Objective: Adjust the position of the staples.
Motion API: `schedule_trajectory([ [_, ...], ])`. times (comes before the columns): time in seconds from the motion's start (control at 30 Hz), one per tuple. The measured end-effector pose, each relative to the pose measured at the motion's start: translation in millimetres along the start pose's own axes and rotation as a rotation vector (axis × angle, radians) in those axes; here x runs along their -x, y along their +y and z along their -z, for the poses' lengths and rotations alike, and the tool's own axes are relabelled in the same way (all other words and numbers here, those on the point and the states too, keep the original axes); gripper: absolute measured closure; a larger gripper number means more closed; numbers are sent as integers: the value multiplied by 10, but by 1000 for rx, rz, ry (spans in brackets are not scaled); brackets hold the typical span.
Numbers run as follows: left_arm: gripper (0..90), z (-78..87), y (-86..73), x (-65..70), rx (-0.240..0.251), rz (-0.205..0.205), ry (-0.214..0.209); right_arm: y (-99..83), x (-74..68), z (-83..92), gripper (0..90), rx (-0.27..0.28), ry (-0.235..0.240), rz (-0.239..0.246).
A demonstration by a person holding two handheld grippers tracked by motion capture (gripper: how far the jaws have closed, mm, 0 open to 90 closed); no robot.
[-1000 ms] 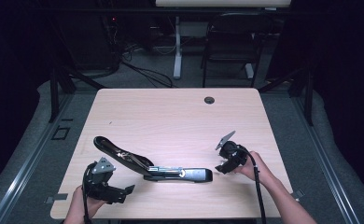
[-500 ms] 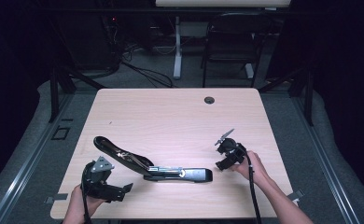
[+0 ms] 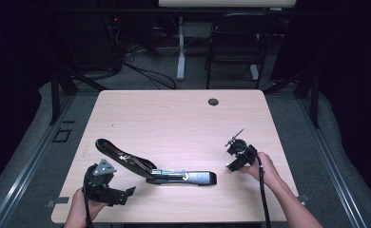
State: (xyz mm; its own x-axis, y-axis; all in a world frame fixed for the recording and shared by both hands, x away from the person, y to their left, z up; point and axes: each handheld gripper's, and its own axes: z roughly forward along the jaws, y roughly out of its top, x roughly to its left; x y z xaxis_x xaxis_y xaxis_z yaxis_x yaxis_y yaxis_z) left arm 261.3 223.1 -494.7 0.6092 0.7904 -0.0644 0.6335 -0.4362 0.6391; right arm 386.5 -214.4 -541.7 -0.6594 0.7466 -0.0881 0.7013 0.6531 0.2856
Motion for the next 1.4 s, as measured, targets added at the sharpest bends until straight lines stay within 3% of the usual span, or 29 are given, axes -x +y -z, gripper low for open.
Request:
schedule_trajectory([
  [0.1,2,-3,1,2,0,3,2,-1,30,30,446,3,17,-2],
  [0.2,2,-7,2,2,-1,5,4,-7,51,41,512,43,84,-29],
  [0.3,2,-10,4,4,-2,4,2,7,63,42,582,47,141,-31],
  [0.53,2,-18,7,5,-4,3,-1,32,64,-4,680,58,170,-23],
  [0.57,2,-18,8,5,-5,2,-2,19,34,-32,681,98,172,-60],
  [0.67,2,-22,7,5,-2,1,1,30,16,-53,692,105,173,-65],
  [0.97,2,-29,5,0,-10,3,3,68,-20,-108,722,96,150,-55],
  [1.0,2,-28,6,0,-10,1,2,91,13,-77,743,39,142,1],
  [1.37,2,-29,2,-4,-10,10,5,98,4,-48,784,39,123,14],
  [1.4,2,-30,2,-6,-10,11,8,94,1,-41,784,59,128,6],
])
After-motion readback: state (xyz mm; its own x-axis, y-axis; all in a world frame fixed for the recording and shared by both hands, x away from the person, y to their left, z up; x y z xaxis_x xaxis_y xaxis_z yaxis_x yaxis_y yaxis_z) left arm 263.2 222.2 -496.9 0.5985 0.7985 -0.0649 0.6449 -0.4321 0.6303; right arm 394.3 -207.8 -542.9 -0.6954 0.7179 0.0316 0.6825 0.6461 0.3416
